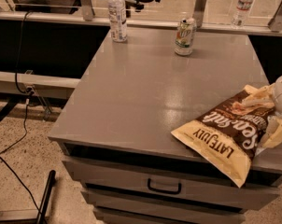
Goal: Move brown chip bag near 7up can
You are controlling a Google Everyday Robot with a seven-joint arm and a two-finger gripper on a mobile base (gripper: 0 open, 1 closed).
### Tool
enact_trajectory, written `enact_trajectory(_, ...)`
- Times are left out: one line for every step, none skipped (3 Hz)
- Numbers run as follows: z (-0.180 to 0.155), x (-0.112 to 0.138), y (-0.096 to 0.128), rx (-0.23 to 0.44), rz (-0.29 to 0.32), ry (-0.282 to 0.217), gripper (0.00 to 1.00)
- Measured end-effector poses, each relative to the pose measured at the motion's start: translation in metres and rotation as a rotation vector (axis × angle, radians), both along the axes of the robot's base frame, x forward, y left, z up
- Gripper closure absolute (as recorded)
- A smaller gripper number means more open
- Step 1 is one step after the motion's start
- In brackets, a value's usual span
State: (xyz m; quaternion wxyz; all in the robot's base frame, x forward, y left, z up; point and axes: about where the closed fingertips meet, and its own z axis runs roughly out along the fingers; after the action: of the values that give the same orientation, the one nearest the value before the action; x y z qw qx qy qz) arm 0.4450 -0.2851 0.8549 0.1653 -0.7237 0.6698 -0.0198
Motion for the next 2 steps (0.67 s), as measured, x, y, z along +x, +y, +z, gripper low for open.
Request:
enact_trajectory(0.007,0.003,0.004,0.067,-0.032,0.021,0.62)
enact_trajectory(0.036,0.014,0.013,0.209,-0.134,0.015,0.93)
